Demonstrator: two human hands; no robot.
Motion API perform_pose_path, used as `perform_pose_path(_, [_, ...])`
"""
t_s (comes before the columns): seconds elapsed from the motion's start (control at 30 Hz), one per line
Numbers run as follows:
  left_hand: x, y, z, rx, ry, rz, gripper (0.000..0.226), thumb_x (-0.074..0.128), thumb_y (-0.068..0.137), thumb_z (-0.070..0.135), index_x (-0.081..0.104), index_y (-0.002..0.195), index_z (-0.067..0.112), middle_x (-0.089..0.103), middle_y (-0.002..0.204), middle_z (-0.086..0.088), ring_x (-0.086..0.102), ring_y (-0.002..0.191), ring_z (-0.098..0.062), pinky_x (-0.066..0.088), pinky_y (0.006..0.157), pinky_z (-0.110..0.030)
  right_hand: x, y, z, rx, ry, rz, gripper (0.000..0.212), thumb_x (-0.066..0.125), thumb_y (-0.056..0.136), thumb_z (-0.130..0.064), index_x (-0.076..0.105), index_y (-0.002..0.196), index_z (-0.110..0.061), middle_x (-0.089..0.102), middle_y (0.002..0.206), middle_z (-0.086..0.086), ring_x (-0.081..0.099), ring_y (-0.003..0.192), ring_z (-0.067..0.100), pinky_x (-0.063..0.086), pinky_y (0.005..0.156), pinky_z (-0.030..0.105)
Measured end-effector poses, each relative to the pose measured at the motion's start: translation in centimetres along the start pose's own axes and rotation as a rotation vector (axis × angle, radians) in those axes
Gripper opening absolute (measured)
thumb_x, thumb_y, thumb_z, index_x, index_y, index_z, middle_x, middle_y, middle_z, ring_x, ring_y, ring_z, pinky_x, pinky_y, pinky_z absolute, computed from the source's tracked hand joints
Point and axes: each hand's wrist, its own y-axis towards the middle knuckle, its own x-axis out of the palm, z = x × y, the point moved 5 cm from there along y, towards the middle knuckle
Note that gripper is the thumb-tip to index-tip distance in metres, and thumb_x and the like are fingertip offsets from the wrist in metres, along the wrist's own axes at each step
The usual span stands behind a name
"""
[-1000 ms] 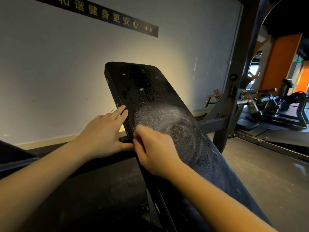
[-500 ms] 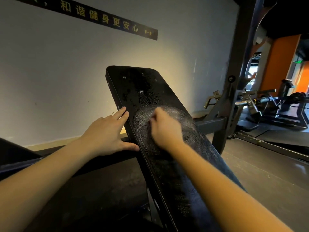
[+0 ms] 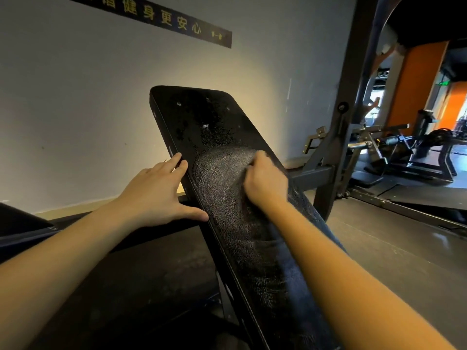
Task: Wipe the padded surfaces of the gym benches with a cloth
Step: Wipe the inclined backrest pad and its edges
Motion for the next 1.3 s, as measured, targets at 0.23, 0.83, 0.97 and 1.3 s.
perform_pose_path(0.23, [0.4,-0.3,-0.2,0.005,-0.072,0.015,0.154,0.026,0.038,0.108,0.000,0.164,0.024,-0.013,0.171,0.006,0.008,0.158,-0.020,0.022,0.125,-0.044,-2.0,-11.9,0.7,-0.421,0.068,0.005,0.016,0.045,0.086,-0.033,0.054,0.093,-0.022,0.063,0.087,-0.002,0.062,0.078,0.025,0.047,0.061,0.039])
perform_pose_path(0.83, [-0.3,-0.5,0.7,-0.031,-0.045,-0.026,0.143,0.048,0.052,0.098,0.000,0.164,0.024,-0.016,0.170,0.008,0.016,0.157,-0.020,0.028,0.121,-0.040,-2.6,-9.9,5.8,-0.405,0.043,-0.025,0.013,0.048,0.096,-0.032,0.056,0.099,-0.022,0.062,0.095,-0.002,0.063,0.086,0.027,0.053,0.072,0.043])
perform_pose_path(0.97, [-0.4,-0.4,0.8,-0.023,-0.046,-0.037,0.146,0.048,0.050,0.099,-0.001,0.164,0.022,-0.017,0.170,0.008,0.019,0.156,-0.020,0.031,0.119,-0.040,-2.1,-0.8,13.0,0.075,-0.251,0.005,0.011,0.045,0.101,-0.025,0.048,0.105,-0.015,0.064,0.106,0.012,0.064,0.092,0.039,0.049,0.072,0.043])
perform_pose_path(1.3, [-0.9,-1.0,0.9,-0.043,-0.057,-0.019,0.145,0.046,0.048,0.101,0.001,0.164,0.027,-0.017,0.169,0.015,0.032,0.151,-0.017,0.042,0.110,-0.041,-0.3,-1.0,0.0,-0.212,0.022,-0.004,0.003,0.047,0.103,-0.023,0.045,0.102,-0.021,0.055,0.102,0.000,0.057,0.087,0.021,0.047,0.073,0.037])
